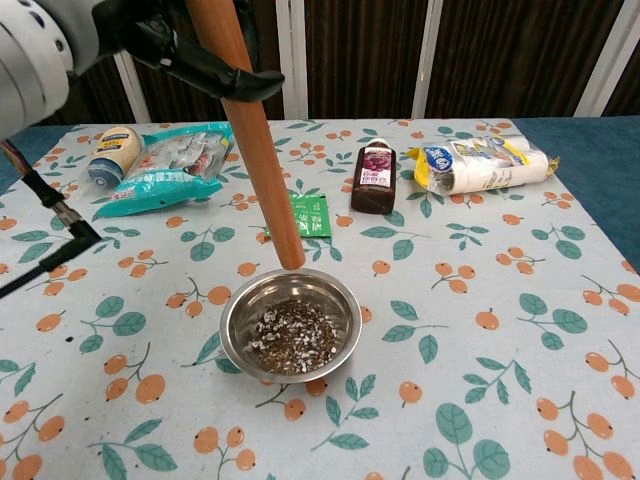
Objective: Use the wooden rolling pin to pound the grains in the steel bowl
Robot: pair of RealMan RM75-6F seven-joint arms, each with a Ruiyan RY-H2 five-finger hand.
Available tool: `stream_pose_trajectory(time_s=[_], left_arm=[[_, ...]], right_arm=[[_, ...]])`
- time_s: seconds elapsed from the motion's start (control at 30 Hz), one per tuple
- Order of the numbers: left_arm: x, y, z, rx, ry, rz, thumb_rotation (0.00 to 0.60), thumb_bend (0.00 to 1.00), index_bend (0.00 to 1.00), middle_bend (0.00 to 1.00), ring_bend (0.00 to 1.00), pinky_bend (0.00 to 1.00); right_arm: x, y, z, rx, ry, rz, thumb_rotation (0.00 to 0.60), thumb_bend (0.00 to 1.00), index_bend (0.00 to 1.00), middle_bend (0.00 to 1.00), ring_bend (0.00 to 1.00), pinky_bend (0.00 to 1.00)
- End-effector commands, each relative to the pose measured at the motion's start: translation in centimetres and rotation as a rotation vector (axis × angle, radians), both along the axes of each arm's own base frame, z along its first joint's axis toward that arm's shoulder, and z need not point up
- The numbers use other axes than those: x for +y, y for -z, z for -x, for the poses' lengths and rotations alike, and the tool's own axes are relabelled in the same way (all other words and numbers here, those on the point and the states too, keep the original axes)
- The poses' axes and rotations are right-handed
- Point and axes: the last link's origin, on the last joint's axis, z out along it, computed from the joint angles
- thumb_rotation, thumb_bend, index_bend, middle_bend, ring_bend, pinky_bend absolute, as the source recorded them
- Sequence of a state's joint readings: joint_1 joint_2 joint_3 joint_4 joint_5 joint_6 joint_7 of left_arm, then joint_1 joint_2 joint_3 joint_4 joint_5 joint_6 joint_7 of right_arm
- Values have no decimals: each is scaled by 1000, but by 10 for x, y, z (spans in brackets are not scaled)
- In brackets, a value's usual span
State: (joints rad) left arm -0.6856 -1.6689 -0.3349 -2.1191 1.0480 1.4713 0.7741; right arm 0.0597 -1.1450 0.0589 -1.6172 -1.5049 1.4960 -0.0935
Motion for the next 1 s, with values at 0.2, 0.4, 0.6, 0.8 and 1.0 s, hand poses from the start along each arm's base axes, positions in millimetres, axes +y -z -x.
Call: stream_pose_trajectory(time_s=[0.2, 0.4, 0.6, 0.8, 1.0], left_arm=[[25, -49, 54, 155, -80, -168, 600, 905, 668, 708, 189, 0], [37, -81, 107, 224, -174, -221, 600, 906, 669, 708, 189, 0], [39, -102, 150, 349, -229, -257, 600, 906, 668, 708, 189, 0], [37, -117, 202, 491, -294, -280, 600, 906, 668, 708, 189, 0], [34, -106, 232, 585, -307, -236, 600, 906, 669, 708, 193, 0]], right_arm=[[0, 1, 0, 5, 0, -5, 600, 368, 0, 0, 0, 0], [0, 2, 0, 9, 7, -5, 600, 368, 0, 0, 0, 0], [0, 2, 0, 12, 12, -7, 600, 368, 0, 0, 0, 0], [1, 3, 0, 13, 13, -11, 600, 368, 0, 0, 0, 0], [0, 4, 0, 16, 17, -12, 600, 368, 0, 0, 0, 0]])
